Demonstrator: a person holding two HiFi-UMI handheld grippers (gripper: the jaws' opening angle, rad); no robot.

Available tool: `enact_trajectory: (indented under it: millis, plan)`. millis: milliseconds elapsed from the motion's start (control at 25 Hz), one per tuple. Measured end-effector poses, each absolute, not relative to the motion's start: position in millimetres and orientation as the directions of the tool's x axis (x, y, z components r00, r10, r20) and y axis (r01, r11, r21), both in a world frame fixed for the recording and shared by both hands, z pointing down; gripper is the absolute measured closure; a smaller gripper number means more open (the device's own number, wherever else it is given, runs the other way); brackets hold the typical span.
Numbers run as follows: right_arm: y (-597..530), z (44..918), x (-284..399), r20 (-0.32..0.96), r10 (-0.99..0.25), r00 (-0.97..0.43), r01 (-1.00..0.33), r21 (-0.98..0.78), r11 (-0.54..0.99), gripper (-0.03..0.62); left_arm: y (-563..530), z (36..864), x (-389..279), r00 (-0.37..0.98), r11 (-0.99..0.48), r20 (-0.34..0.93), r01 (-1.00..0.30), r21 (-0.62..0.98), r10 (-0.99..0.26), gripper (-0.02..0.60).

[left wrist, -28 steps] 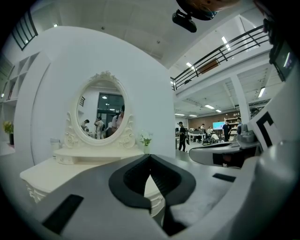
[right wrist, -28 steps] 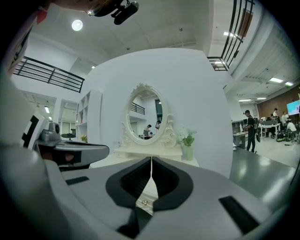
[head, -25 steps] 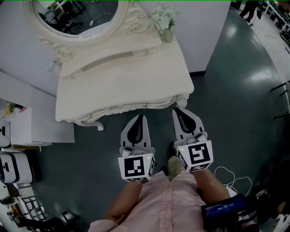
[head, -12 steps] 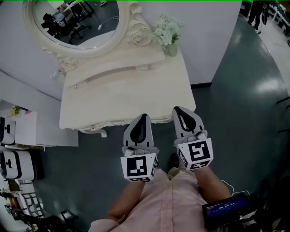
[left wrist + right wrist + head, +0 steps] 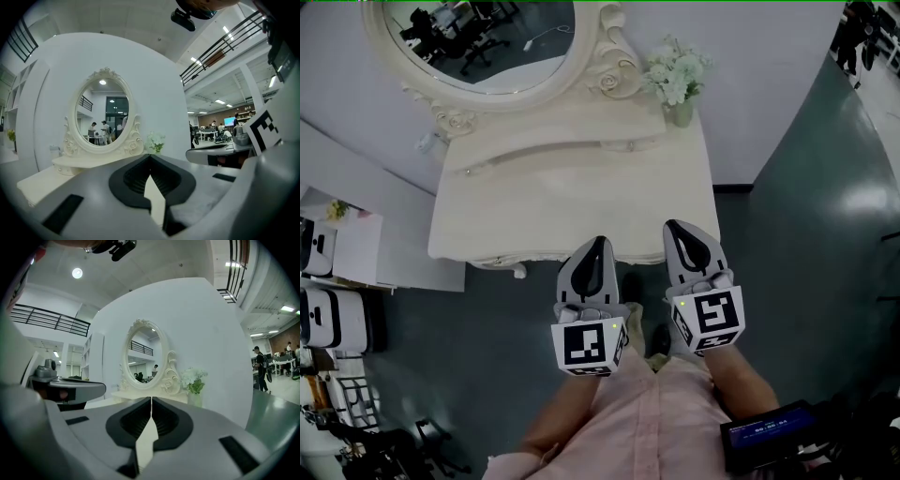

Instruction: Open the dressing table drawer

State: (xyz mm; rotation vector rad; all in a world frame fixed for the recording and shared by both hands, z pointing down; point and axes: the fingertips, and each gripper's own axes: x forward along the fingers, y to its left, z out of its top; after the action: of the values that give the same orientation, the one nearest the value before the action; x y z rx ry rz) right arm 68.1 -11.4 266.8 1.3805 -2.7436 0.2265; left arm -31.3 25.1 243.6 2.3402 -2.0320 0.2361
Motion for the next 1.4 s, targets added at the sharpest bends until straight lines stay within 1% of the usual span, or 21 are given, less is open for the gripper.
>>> enact_trajectory:
  millis: [720, 1120, 1400]
  plan:
    - [-127, 309, 30, 0.203, -0.808, -0.553, -0.833, -0.111, 0.543, 0.574, -101, 283, -75, 0.180, -0.187, 0.188, -0.982, -0.022, -0.966, 0.560]
    - [-186, 315, -2, 0.219, -0.808, -0.547, -0.836, -0.098, 0.540, 0.574, -157, 289, -114, 0.173, -0.176, 0.199, -0.984, 0.002, -0.965, 0.560]
    - [-216, 325, -16, 0.247, -0.803, -0.542, -0.839, -0.097, 0.536, 0.574, -186, 295, -129, 0.177, -0.178, 0.210, -0.984, 0.014, -0.962, 0.560]
